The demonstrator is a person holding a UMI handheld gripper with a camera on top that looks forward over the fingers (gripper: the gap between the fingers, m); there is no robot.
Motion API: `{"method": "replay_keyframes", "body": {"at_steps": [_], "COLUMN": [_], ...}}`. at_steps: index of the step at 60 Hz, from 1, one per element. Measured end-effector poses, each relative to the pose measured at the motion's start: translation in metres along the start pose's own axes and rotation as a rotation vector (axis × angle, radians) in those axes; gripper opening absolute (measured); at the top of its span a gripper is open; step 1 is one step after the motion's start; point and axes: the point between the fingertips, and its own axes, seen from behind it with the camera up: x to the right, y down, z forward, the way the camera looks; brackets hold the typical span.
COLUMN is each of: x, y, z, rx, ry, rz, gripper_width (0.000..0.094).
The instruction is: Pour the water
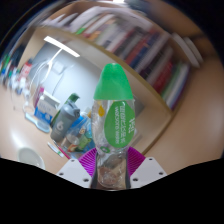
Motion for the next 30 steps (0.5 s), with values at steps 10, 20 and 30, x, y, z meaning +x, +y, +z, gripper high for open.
{"method": "replay_keyframes", "body": {"at_steps": [10,20,30], "x": [-0.039,-0.07,-0.095], "y": [0.079,0.125,0.153], "z": [-0.009,0.0,0.001], "rx": [-0.038,-0.074,-0.08], "ry": [-0.064,-0.159,-0.224], "rz": [0.547,0.654,0.655], "gripper_width": [0.0384,0.0391,0.0403]}}
